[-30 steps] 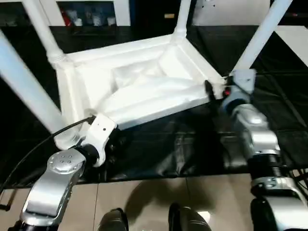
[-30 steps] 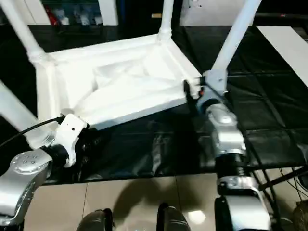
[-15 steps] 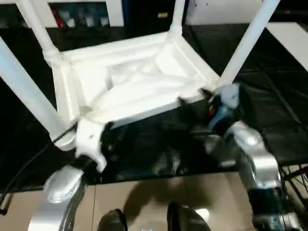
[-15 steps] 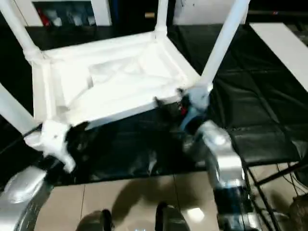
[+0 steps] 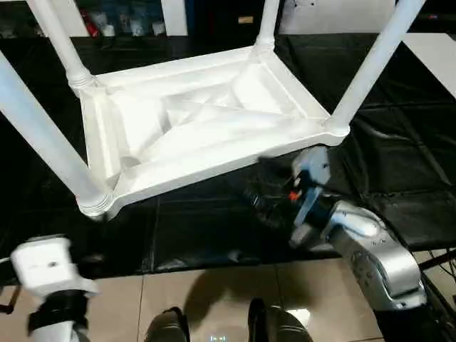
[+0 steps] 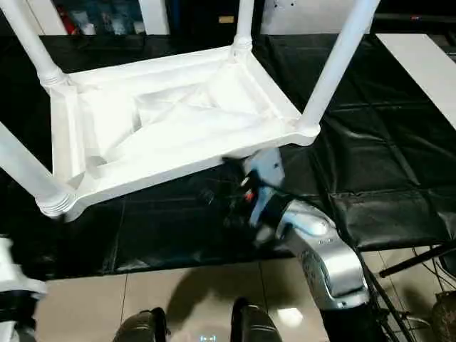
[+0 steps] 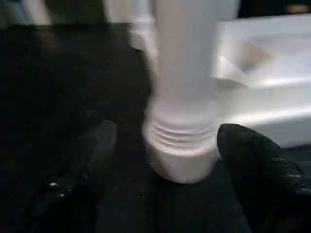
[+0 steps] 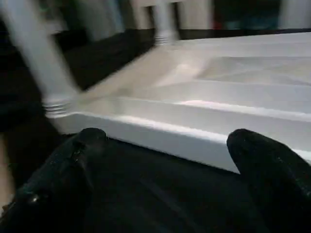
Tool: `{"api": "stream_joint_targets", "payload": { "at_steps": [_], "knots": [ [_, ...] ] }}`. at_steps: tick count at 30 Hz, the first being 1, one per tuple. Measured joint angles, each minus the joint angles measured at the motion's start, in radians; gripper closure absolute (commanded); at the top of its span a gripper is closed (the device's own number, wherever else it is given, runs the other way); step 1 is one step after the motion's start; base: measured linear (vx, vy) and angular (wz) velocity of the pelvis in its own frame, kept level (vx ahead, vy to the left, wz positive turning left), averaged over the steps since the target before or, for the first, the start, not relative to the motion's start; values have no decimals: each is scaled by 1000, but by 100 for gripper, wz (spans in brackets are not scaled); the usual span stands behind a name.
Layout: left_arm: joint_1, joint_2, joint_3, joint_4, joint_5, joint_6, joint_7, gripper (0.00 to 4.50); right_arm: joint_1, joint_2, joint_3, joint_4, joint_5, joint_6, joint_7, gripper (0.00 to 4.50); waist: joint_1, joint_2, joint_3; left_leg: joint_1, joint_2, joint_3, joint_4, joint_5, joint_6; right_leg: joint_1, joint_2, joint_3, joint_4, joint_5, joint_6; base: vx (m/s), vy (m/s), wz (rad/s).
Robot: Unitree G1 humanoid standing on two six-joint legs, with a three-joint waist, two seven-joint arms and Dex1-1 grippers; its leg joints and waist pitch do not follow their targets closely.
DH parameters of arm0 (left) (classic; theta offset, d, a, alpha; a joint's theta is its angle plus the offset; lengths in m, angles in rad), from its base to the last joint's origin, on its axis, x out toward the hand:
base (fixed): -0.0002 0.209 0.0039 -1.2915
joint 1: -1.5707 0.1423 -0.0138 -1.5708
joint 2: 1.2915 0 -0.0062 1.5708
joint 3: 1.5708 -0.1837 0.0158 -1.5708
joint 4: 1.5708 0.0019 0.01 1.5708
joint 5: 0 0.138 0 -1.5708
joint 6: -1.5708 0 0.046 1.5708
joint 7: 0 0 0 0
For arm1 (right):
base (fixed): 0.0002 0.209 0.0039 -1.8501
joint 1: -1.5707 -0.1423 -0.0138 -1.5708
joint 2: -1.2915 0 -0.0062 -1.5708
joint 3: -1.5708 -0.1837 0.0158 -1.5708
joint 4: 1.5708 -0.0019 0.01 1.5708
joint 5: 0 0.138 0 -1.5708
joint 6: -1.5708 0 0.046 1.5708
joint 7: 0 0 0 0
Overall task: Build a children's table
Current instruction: Rotate table base
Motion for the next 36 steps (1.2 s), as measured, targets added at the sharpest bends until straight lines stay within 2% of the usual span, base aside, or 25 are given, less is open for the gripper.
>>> {"api": "stream_joint_targets", "payload": {
  "at_steps": [3, 4, 6, 10, 14, 18, 20, 24, 28, 31, 36],
  "knots": [
    [-3, -3, 0, 1, 5, -6, 9, 40, 9, -9, 18, -7, 9, 15, 20, 0, -1, 0, 0, 0, 0, -1, 0, 0, -1, 0, 0, 0, 0, 0, 0, 0, 0, 0],
    [-7, -2, -2, 5, -2, -12, 4, 16, 10, -10, 21, -7, 3, 16, 17, 0, -1, 0, 0, 0, 1, -1, 0, 0, -1, 0, 0, -1, 0, 0, 0, 0, 0, 0],
    [-52, 22, -3, 29, -23, -31, -16, 5, 14, -6, 23, -7, -15, 16, 1, 0, 0, 0, 0, 0, 1, -1, 0, 0, -1, 0, 1, -1, 0, 0, 1, 0, 0, 0],
    [-108, 63, 8, 56, -60, -45, -50, 2, 15, -5, 23, -7, -23, 16, -11, 0, -2, 0, 0, 0, 0, -3, 0, 0, -1, 0, 0, 0, 0, 0, 1, 0, 0, 0],
    [-179, 159, 35, 96, -147, -10, -155, 2, 32, -19, 24, -16, -9, 23, 13, 0, -1, 0, 0, 0, 0, -4, -1, 0, -1, 0, 1, 0, 1, 1, 1, 0, 0, 0],
    [-191, 187, 38, 112, -189, 20, -210, 2, 47, -37, 25, -50, 22, 34, 58, 0, -1, 1, -1, 1, 0, -3, -1, -1, -1, 0, 0, 0, 1, 1, 1, 0, 0, 0],
    [-203, 240, 39, 136, -221, 42, -259, 2, 55, -61, 35, -83, 57, 56, 107, 0, 7, 3, -2, 1, 0, -2, -1, -1, -1, 0, 0, 0, 2, 1, 0, 0, 0, 0],
    [-235, 286, 43, 170, -287, 82, -338, 2, 57, -77, 54, -111, 87, 67, 151, 0, 17, 6, -3, 3, 0, -1, 1, 0, -1, 4, -1, 1, 2, 1, 1, 0, 0, 0],
    [-276, 321, 9, 205, -319, 118, -425, 2, 57, -75, 65, -111, 86, 66, 159, 0, 26, 5, -3, 14, -1, -1, 2, 0, -1, 16, -3, 2, 1, -1, 4, 0, 0, 0],
    [-316, 340, -31, 229, -328, 140, -478, 2, 57, -71, 68, -106, 64, 65, 142, 0, 26, 4, -3, 14, -2, 0, 2, 0, -1, 17, -3, 4, 1, -1, 4, 0, 0, 0],
    [-386, 361, -101, 252, -350, 178, -540, 2, 41, -70, 90, -47, -36, 56, 48, 0, 18, 3, -5, 14, -2, 0, 2, 0, -1, 16, -3, 4, 2, -1, 4, 0, 0, 0]
  ]
}}
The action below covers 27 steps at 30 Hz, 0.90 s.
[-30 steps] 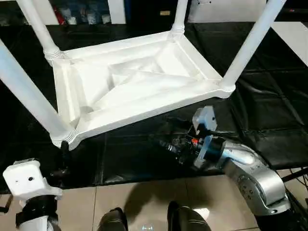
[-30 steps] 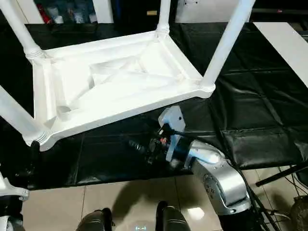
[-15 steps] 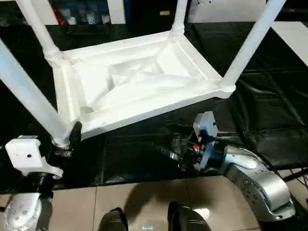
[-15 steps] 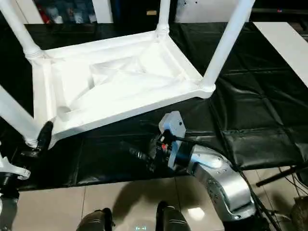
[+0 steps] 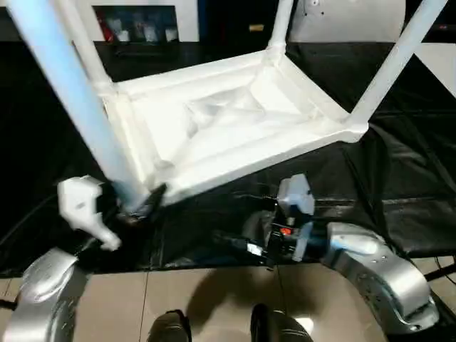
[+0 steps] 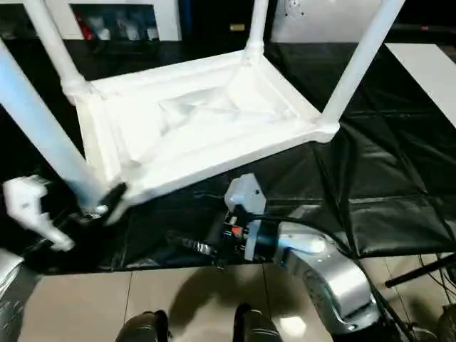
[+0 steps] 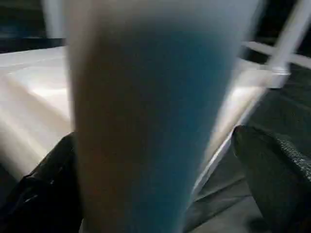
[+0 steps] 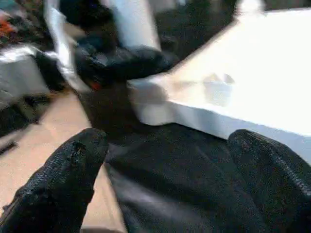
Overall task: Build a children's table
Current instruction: Rotate table base
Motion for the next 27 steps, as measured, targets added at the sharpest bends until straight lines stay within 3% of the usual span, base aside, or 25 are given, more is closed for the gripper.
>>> {"api": "stream_joint_targets", "payload": {
  "at_steps": [6, 11, 14, 21, 27],
  "knots": [
    [-56, 14, -60, 5, -36, 65, -71, 2, -88, 11, -27, 184, -182, -21, -215, 0, -1, 1, -1, 0, 1, 3, -1, 0, 0, -1, 1, 0, 3, 0, -1, 0, 0, 0],
    [-58, 43, -144, -59, -88, 143, -144, 2, -126, 14, -8, 288, -274, -47, -289, 0, -4, 1, -1, 0, 1, 4, -1, 0, 0, -2, 1, 0, 3, 0, -1, 0, 0, 0],
    [-61, 41, -191, -99, -123, 187, -168, 2, -148, 24, 12, 346, -308, -79, -307, 0, -13, 0, -1, 1, 1, 5, 0, 0, 0, -1, 1, 1, 5, 1, -2, 0, 0, 0],
    [-90, 28, -212, -132, -151, 256, -173, 2, -198, 82, 11, 458, -339, -149, -316, 0, -46, -1, -1, 3, 2, 4, 9, 0, -1, -2, 1, 2, 15, 1, -2, 0, 0, 0],
    [-182, -51, -287, -85, -146, 260, -172, 2, -274, 123, 9, 577, -379, -194, -346, 0, -69, -6, 1, 1, 2, 1, 19, 0, -1, -3, 1, 0, 13, 1, -2, 0, 0, 0]
  ]
}}
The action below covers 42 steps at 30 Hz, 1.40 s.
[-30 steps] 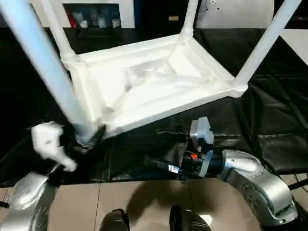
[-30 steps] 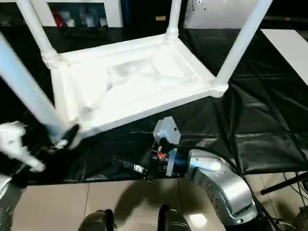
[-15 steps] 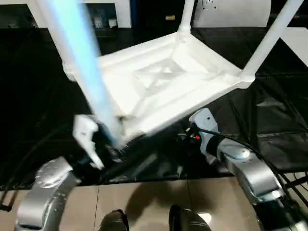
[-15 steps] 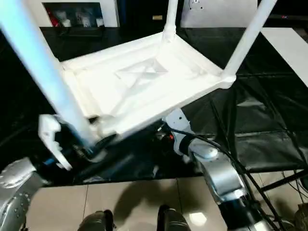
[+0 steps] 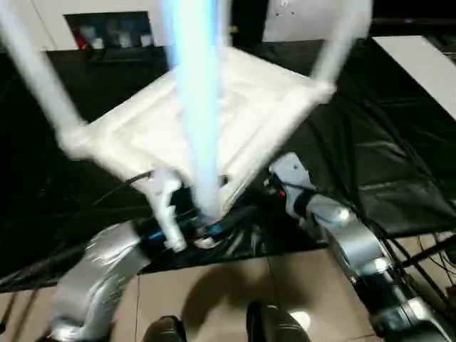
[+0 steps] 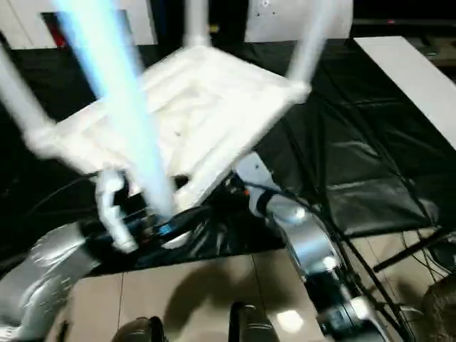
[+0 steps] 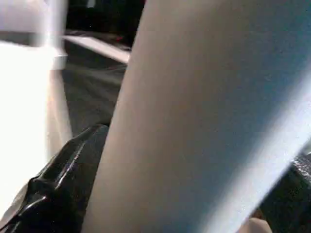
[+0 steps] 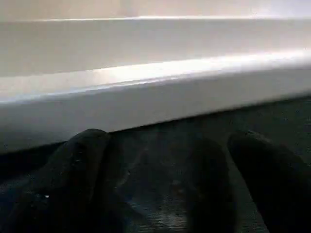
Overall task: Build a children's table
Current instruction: Rotate table base
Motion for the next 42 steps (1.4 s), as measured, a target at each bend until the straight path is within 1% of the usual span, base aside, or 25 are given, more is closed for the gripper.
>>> {"api": "stream_joint_targets", "payload": {
  "at_steps": [2, 4, 6, 8, 11, 13, 14, 18, 23, 25, 26, 30, 31, 32, 33, 34, 36, 38, 41, 42],
  "knots": [
    [-24, -29, -27, 11, 0, 1, -1, 2, -12, 16, -10, 36, -2, -25, -1, 0, -8, -1, 0, 0, 0, 0, 0, 0, 0, 0, 0, 0, -2, 0, 0, 0, 0, 0],
    [-35, -40, -46, 11, 0, 1, -1, 2, -25, 24, -10, 55, -3, -34, -1, 0, -11, -1, 0, -1, 0, 0, 0, 0, 0, -1, 0, -1, -2, 0, 0, 0, 0, 0],
    [-65, -64, -71, 44, 32, -30, -3, 2, -36, 36, -11, 79, -11, -52, -12, 0, -9, -1, 0, 0, 0, 0, 0, 0, 0, -2, 0, -1, 0, 0, 0, 0, 0, 0],
    [-112, -101, -86, 109, 82, -85, 14, 2, -51, 60, -17, 107, -16, -68, -33, 0, -6, -1, 0, -1, 0, 0, 0, 0, 0, -2, 0, -1, 1, 0, 0, 0, 0, 0],
    [-177, -115, -92, 186, 143, -152, 56, 2, -53, 71, -18, 116, -16, -79, -45, 0, -2, -1, 0, -1, -1, 0, -2, -1, 0, -2, 0, -1, 3, 1, -1, 0, 0, 0],
    [-195, -113, -86, 213, 168, -177, 80, 2, -53, 72, -21, 118, -18, -84, -55, 0, 0, -1, 0, 0, -1, 0, -4, -1, -1, -2, 0, -1, 3, 1, -2, 0, 0, 0],
    [-210, -114, -82, 240, 183, -193, 98, 2, -51, 71, -29, 121, -18, -84, -65, 0, 4, -1, 0, -1, -1, 1, -6, -1, -1, -2, 1, -2, 4, 1, -2, 0, 0, 0],
    [-261, -114, -44, 316, 222, -241, 137, 2, -25, 63, -102, 120, -4, -86, -121, 0, 22, 0, -1, -1, -1, 2, -9, -2, -1, -4, 1, -1, 3, 0, -2, 0, 0, 0],
    [-270, -116, 1, 335, 231, -245, 183, 2, 42, 18, -200, 93, 36, -98, -156, 0, 30, 1, -1, 1, -1, 2, -7, -2, -1, -1, 1, -1, 4, 0, -3, 0, 0, 0],
    [-252, -108, 1, 311, 231, -244, 187, 2, 72, -2, -219, 70, 48, -108, -143, 0, 31, 2, -2, 1, -1, 2, -7, -2, -1, -1, 1, -1, 4, 0, -2, 0, 0, 0],
    [-234, -100, -1, 291, 231, -242, 181, 2, 95, -13, -234, 51, 64, -108, -123, 0, 31, 2, -2, 1, -1, 2, -7, -2, -1, -1, 1, -1, 3, 0, -2, 0, 0, 0],
    [-188, -39, -30, 250, 229, -216, 120, 2, 150, -18, -253, -18, 91, -102, -79, 0, 28, 2, -2, 0, -1, 2, -8, -2, -1, -3, 1, -2, 3, 0, -2, 0, 0, 0],
    [-172, -9, -38, 233, 225, -203, 90, 2, 166, -18, -257, -48, 110, -99, -65, 0, 26, 3, -2, -1, -1, 1, -8, -2, -1, -4, 1, -2, 4, 0, -2, 0, 0, 0],
    [-147, 47, -51, 209, 216, -183, 42, 2, 190, -18, -264, -105, 142, -88, -38, 0, 23, 4, -2, -1, -1, 1, -10, -2, -1, -5, 1, -1, 3, 0, -2, 0, 0, 0],
    [-134, 67, -48, 204, 212, -171, 21, 2, 197, -19, -272, -138, 160, -80, -24, 0, 22, 4, -2, -1, -1, 1, -11, -2, -1, -5, 1, -1, 4, 0, -2, 0, 0, 0],
    [-127, 90, -46, 203, 208, -160, 2, 19, 200, -24, -275, -169, 179, -60, -14, 0, 23, 4, -3, -1, 0, 1, -11, -2, -1, -6, 2, -1, 4, 0, -2, 0, 0, 0],
    [-121, 124, -41, 198, 207, -150, -26, 38, 203, -35, -271, -240, 210, -28, 15, 0, 26, 4, -3, 0, 0, 1, -10, -2, -2, -5, 2, -1, 3, 0, -2, 0, 0, 0],
    [-115, 184, -25, 189, 207, -139, -65, 38, 219, -60, -264, -297, 232, -15, 57, 0, 27, 5, -3, 0, -1, 1, -11, -2, -2, -4, 1, -1, 3, 0, -2, 0, 0, 0],
    [-107, 284, -10, 206, 209, -105, -126, 75, 260, -105, -243, -347, 248, -10, 137, 0, 28, 5, -3, 1, -1, 1, -11, -2, -2, -4, 1, -1, 3, 0, -2, 0, 0, 0],
    [-114, 302, -10, 220, 211, -95, -144, 78, 272, -117, -235, -359, 258, -2, 163, 0, 31, 5, -3, 0, -1, 1, -10, -2, -2, -4, 1, -1, 3, 0, -2, 0, 0, 0]
  ]
}}
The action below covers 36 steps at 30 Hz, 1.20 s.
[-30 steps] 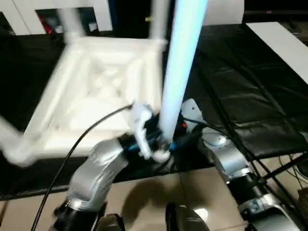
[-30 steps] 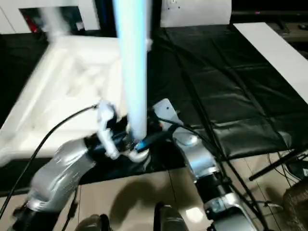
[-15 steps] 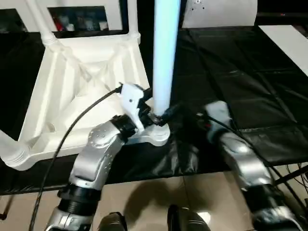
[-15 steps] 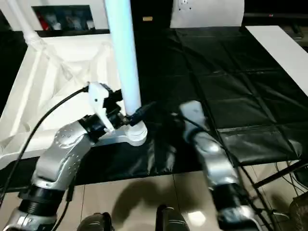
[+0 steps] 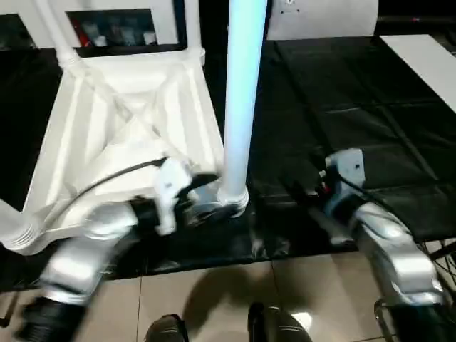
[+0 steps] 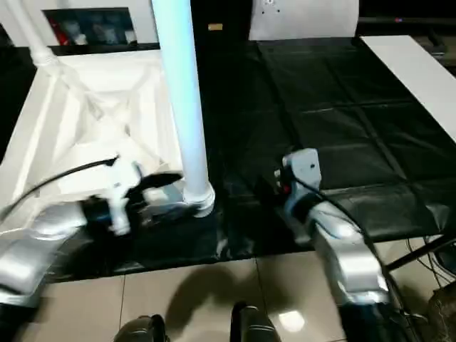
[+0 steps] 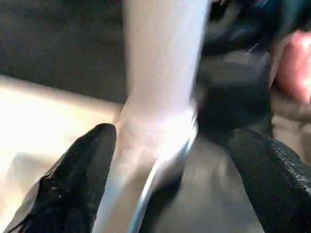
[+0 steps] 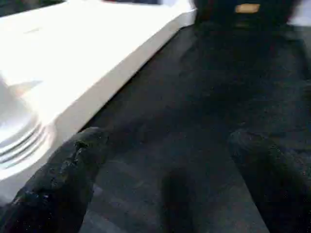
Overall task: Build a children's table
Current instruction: Rotate table base, then rotate leg to tighten
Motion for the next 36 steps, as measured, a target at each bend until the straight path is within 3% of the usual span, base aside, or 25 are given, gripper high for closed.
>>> {"api": "stream_joint_targets", "payload": {
  "at_steps": [4, 9, 18, 24, 36],
  "knots": [
    [-51, 45, -40, 64, 44, 17, -44, 120, 17, -42, 36, -48, 18, 21, 84, 0, 9, 1, 0, 1, 0, -1, 1, 0, 0, 2, -1, 0, 0, 0, 0, 0, 0, 0],
    [-116, 20, -60, 155, 61, 60, -40, 158, 17, -102, 40, -109, 50, 54, 152, 0, 23, 2, -1, 2, 0, 0, 1, 0, 0, 3, -1, 0, 0, 0, 0, 0, 0, 0],
    [-203, -7, -95, 262, 99, 37, -75, 227, 21, -138, 41, -138, 51, 76, 190, 0, 25, 3, -2, 1, 0, 0, 1, 0, 0, 3, 0, 0, 0, 0, 0, 0, 0, 0],
    [-223, 24, -130, 279, 126, 1, -134, 296, 21, -150, 42, -138, 56, 86, 209, 0, 25, 4, -3, 1, 0, -1, 1, 0, 0, 3, 0, 0, 0, 0, 0, 0, 0, 0],
    [-251, 42, -155, 320, 165, -45, -195, 391, 28, -169, 54, -168, 58, 110, 234, 0, 25, 8, -5, 2, 0, 0, 2, 0, 0, 4, -1, 0, 0, 0, 0, 0, 0, 0]
  ]
}}
